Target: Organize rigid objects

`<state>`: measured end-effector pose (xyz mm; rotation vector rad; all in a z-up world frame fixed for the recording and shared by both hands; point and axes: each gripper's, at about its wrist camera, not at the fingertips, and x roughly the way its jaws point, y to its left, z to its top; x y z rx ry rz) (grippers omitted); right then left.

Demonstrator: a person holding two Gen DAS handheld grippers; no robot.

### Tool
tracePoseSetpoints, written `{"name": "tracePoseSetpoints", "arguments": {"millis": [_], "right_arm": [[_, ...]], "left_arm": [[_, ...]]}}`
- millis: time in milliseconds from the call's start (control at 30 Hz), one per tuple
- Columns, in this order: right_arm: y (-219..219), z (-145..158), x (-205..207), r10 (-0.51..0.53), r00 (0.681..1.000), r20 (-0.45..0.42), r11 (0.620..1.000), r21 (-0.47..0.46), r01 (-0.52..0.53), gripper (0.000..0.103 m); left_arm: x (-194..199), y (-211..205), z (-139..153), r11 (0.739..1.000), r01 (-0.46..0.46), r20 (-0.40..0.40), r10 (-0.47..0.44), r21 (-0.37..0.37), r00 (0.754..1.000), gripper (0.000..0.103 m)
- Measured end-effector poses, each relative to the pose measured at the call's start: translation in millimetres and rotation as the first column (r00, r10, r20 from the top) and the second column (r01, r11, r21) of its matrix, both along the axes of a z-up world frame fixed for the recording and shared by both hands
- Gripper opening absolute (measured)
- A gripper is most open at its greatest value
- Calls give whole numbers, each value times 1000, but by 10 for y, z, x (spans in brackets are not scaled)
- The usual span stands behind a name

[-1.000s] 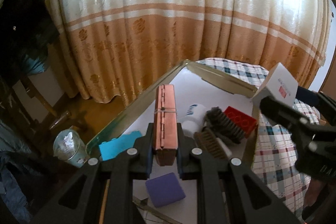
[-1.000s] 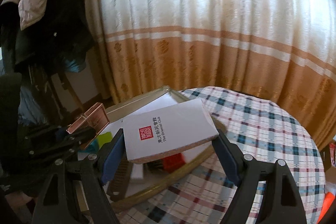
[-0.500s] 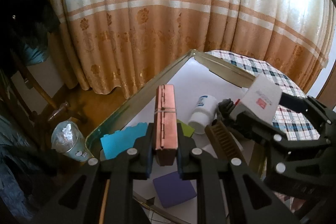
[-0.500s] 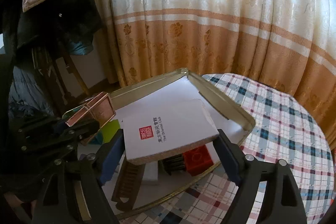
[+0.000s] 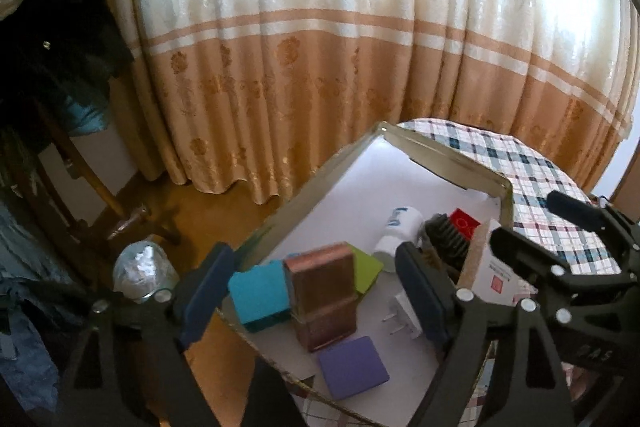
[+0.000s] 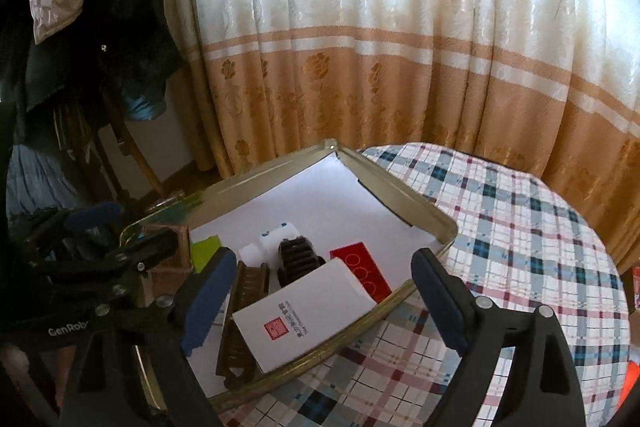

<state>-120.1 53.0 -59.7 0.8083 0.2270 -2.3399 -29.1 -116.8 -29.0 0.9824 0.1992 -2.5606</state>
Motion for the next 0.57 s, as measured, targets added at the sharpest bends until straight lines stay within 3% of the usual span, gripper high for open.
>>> {"name": "tracePoseSetpoints", "arguments": {"millis": [567], "right_arm": [[-32,83,104,19,1000,-13,1000,-11,-19,91]], "left_arm": [[30,-26,34,1000,-4,9,5,-25,1000,91]]}}
